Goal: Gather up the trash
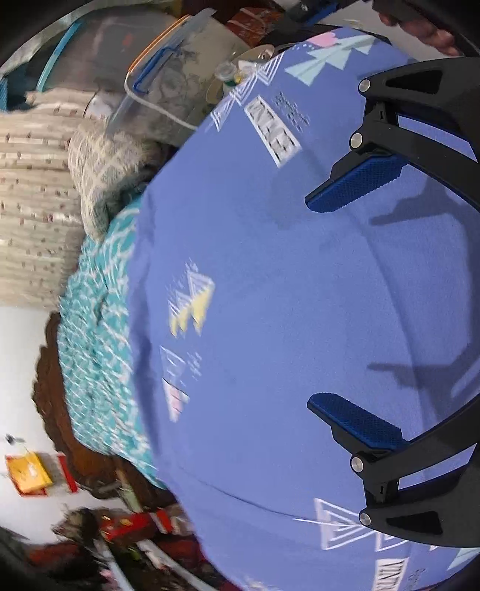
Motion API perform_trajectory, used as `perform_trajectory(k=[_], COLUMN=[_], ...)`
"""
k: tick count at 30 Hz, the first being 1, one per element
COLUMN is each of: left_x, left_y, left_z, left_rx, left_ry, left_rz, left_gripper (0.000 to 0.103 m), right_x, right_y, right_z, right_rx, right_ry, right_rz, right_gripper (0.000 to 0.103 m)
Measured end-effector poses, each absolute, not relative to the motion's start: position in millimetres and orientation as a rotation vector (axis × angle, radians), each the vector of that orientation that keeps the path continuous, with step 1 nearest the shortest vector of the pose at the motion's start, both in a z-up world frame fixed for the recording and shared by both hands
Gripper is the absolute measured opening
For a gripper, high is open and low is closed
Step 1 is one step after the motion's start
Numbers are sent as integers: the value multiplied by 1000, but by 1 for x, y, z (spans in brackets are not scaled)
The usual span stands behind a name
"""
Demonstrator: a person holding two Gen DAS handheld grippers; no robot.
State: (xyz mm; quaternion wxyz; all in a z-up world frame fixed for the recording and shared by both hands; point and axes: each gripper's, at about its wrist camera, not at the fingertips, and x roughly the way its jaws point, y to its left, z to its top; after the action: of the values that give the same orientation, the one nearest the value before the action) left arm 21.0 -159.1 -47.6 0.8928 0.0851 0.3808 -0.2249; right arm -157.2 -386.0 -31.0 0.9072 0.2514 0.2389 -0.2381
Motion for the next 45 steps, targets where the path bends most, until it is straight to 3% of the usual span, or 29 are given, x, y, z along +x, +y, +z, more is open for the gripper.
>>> perform_trajectory(k=[9, 23, 32, 45], left_x=[7, -1, -10, -18], left_y=[-259, -384, -400, -329], left_z=[-16, -17, -22, -1], left_rx=[270, 326, 417, 386], left_ry=[712, 710, 702, 628], left_rz=[-550, -708, -748, -749], left_gripper=[95, 95, 95, 95], right_x=[-156, -195, -211, -213], right_y=[-423, -518, -514, -442], right_z=[-35, -38, -26, -4], right_rx=[466, 624, 633, 562], right_ry=[482, 448, 397, 372], right_rz=[-515, -734, -810, -808], right_gripper=[100, 100, 100, 100])
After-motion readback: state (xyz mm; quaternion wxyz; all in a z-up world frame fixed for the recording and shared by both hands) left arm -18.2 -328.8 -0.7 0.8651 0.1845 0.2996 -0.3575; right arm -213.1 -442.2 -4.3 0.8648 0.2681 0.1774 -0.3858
